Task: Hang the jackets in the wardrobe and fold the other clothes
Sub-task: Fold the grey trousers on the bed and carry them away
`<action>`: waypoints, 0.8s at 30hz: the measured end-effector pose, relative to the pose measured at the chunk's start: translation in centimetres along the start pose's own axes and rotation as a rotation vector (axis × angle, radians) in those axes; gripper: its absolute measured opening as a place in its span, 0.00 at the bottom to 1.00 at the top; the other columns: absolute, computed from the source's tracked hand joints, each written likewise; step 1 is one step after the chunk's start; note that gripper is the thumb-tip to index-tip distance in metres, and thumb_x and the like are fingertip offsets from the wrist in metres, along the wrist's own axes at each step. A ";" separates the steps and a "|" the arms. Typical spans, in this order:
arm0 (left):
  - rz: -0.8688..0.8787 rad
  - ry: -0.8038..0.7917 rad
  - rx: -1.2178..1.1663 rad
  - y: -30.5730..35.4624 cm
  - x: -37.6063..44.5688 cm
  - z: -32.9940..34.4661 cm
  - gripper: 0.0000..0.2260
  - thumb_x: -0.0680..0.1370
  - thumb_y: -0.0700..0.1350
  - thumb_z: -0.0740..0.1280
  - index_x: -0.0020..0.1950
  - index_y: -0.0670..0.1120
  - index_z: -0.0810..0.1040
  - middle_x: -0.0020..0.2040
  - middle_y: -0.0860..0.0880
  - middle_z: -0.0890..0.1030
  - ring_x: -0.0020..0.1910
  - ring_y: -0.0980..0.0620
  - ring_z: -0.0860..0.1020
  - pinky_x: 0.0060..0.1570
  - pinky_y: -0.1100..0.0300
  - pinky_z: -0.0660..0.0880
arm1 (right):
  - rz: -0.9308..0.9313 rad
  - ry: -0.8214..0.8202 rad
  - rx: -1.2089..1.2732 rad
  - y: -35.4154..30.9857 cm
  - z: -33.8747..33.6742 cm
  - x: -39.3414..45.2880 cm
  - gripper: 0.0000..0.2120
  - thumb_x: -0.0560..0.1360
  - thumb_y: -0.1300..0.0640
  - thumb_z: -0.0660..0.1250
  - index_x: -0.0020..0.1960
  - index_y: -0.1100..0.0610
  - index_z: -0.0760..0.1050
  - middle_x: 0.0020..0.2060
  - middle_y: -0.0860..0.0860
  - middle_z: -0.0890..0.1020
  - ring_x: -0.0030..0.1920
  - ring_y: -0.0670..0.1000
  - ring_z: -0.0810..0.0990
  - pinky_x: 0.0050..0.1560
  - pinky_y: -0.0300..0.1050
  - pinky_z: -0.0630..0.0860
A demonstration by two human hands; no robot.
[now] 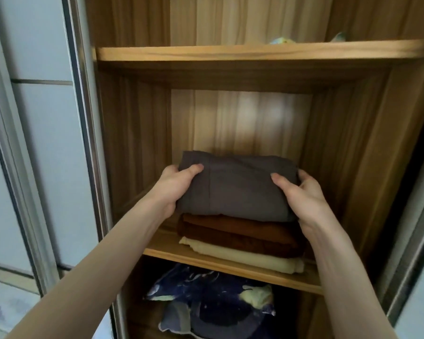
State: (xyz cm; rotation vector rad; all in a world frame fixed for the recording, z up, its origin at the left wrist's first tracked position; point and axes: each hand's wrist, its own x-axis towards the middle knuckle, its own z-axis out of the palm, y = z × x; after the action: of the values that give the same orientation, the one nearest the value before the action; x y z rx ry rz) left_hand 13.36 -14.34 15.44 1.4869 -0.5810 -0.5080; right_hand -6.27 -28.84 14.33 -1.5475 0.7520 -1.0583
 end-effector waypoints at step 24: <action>0.751 -0.097 1.124 -4.6 0.7 2.3 0.30 0.84 0.66 0.46 0.81 0.54 0.68 0.81 0.51 0.67 0.80 0.51 0.64 0.77 0.56 0.59 | -0.246 -0.126 -1.151 0.9 2.8 -1.2 0.40 0.78 0.25 0.51 0.82 0.48 0.62 0.82 0.47 0.62 0.81 0.50 0.59 0.77 0.50 0.61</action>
State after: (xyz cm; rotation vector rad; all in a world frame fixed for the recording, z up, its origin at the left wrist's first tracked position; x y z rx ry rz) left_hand 12.55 -16.68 10.86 2.0805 -1.5749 0.4408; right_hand -4.19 -26.82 13.03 -2.6992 1.1995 -0.6674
